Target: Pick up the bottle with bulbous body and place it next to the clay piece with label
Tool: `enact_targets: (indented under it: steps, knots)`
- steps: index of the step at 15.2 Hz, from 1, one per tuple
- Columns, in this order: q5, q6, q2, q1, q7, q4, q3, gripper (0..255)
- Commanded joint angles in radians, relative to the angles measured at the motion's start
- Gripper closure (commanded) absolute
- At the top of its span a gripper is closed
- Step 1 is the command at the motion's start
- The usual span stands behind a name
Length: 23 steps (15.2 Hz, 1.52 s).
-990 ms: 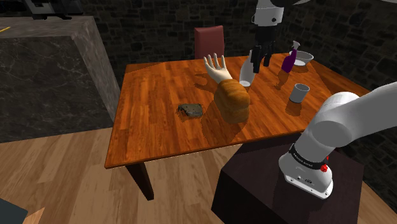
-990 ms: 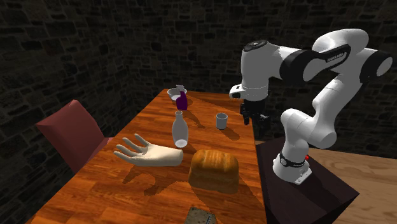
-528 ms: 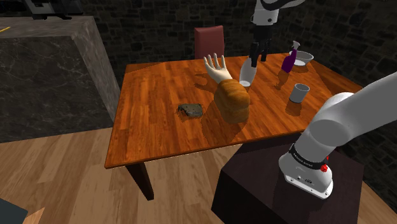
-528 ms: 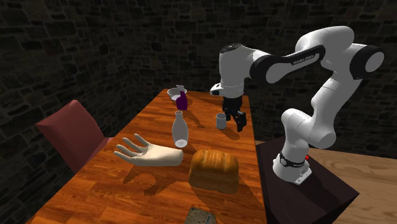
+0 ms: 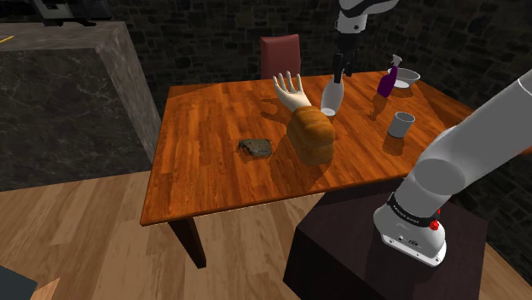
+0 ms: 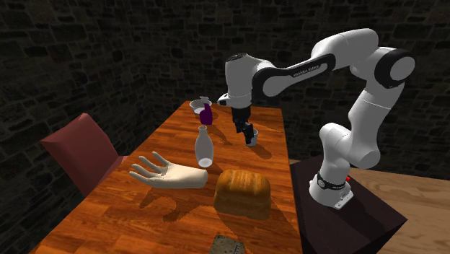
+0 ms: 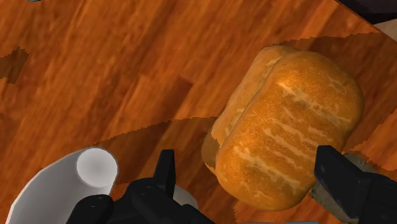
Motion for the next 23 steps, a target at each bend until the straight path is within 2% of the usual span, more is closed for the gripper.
enact_targets:
  steps: [1, 11, 19, 20, 23]
  knots:
    - [0.005, 0.026, 0.069, -0.01, -0.039, 0.051, -0.027, 0]
    - [0.1, 0.07, 0.41, -0.088, -0.227, 0.376, -0.121, 0]
    - [0.221, 0.006, 0.732, -0.216, -0.35, 0.771, -0.137, 0]
    - [0.226, 0.0, 0.749, -0.225, -0.354, 0.796, -0.135, 0]
    - [0.227, 0.041, 0.748, -0.222, -0.355, 0.753, -0.134, 0]
